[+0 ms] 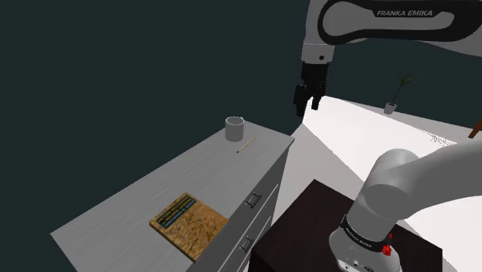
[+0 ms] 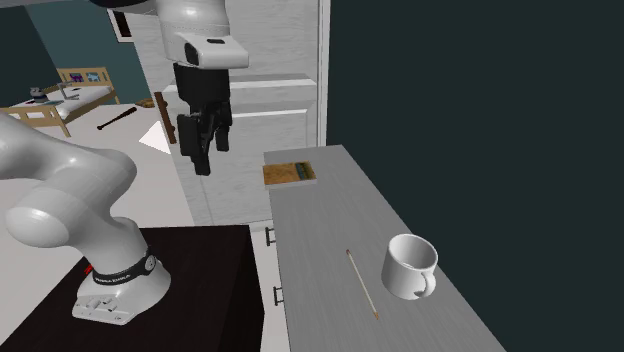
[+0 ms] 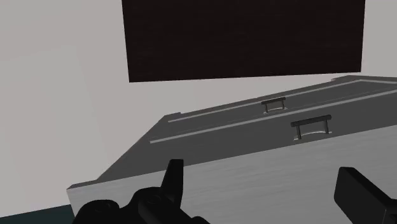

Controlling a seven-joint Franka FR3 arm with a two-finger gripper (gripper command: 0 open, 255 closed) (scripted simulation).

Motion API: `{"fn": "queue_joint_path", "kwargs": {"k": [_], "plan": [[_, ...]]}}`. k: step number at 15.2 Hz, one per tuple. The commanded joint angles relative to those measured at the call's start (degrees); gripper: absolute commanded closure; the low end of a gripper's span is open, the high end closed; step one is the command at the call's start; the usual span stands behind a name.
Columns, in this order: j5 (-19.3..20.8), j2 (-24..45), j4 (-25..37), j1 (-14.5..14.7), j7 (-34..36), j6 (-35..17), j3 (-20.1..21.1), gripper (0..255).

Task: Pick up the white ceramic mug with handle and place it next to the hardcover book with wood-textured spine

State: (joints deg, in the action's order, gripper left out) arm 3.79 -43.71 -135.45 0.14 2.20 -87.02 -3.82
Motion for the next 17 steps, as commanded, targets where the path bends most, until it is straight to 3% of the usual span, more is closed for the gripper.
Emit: {"fn": "queue_joint_path", "kwargs": {"k": [1,9,17], "plan": [[0.0,0.0,0.0,0.0,0.0,0.0,0.0,0],[-0.05,13.72,1.12,0.87,-0.81,-15.4,-1.1,0],[-1.01,29.53,7.42,1.66,-2.11,-27.68,-1.92,0]]}}
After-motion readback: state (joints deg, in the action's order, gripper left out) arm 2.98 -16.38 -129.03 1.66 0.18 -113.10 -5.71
